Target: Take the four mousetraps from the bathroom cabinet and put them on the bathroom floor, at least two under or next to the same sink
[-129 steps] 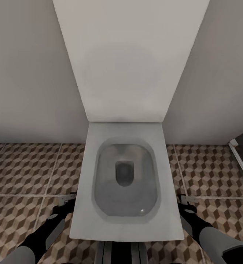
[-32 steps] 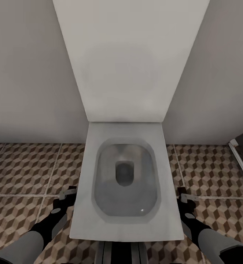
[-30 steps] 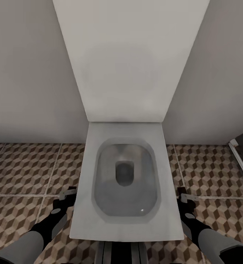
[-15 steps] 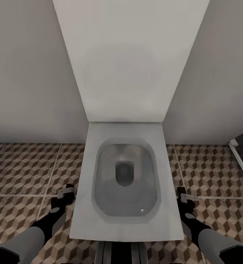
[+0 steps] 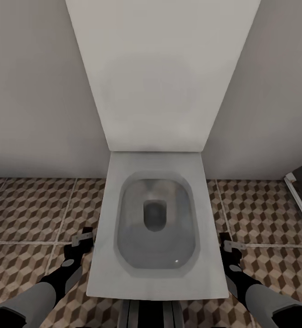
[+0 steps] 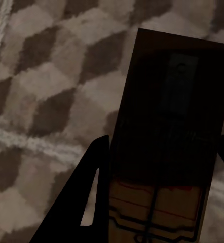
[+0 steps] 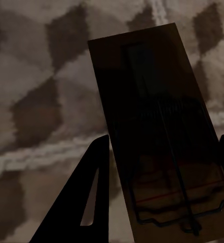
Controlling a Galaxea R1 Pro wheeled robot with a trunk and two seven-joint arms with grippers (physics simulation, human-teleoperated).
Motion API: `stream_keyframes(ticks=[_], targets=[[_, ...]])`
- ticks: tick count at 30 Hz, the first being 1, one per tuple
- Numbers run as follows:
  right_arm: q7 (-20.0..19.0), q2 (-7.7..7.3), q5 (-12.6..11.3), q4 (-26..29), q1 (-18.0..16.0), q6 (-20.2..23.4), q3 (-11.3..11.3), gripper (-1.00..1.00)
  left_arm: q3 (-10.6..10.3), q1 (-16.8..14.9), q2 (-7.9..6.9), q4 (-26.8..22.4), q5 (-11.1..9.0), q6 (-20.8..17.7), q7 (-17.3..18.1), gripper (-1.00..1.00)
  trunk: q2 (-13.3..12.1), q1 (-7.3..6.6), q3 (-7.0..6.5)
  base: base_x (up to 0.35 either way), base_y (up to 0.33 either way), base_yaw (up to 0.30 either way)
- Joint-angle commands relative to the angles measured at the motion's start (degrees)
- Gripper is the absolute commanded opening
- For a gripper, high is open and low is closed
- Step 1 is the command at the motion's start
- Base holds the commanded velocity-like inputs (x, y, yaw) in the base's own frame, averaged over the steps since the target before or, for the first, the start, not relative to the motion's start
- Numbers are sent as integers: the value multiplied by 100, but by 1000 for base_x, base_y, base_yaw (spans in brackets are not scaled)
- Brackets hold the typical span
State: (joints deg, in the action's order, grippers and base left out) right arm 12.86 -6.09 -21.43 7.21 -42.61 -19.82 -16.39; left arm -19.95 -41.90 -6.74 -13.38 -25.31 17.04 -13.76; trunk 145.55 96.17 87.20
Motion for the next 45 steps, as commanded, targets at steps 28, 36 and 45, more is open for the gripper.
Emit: stream_keyframes(ticks=[28, 36, 45], targets=[[14, 11, -55, 0, -2, -5, -13, -100, -19, -2, 14, -70, -41, 87, -66, -100, 4, 4, 47, 0, 0, 0], [15, 11, -47, 0, -2, -4, -13, -100, 3, -2, 15, -77, -39, 382, -66, -100, 14, 25, 225, 0, 0, 0], [15, 11, -50, 11, -2, -17, -13, -100, 6, -2, 15, -77, -39, 518, -66, -100, 20, 35, 313, 0, 0, 0]])
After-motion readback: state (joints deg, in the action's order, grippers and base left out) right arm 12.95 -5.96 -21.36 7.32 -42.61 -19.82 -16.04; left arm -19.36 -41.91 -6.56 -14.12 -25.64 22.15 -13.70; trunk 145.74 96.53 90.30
